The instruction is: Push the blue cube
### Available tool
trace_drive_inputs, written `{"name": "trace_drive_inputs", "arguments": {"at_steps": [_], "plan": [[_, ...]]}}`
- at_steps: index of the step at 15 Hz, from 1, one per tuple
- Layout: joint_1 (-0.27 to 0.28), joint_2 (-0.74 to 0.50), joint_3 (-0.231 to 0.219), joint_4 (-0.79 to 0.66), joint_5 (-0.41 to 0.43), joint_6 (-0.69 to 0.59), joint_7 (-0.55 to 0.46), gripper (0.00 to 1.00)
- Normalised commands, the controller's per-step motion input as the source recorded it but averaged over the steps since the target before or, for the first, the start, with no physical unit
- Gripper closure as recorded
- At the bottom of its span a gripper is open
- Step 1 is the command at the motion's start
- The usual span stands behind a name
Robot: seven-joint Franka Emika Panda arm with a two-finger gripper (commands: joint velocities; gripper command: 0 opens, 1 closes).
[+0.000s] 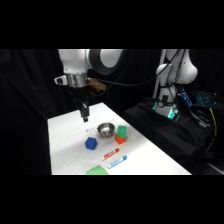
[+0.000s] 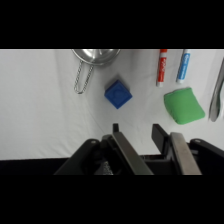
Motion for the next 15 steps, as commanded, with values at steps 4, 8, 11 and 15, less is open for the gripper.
{"name": "trace_drive_inputs", "arguments": {"at_steps": [4,8,11,15], "plan": [[-0.033,0.14,0.014,0.16,0.007,-0.01,-0.02,0.94],[-0.021,0.02,0.038,-0.11,0.030,0.21,-0.04,0.95],[-0.051,0.11,0.038,-0.14,0.064,0.37,-0.07,0.94],[-0.075,0.18,0.040,-0.07,0.059,0.37,-0.10,0.94]]}}
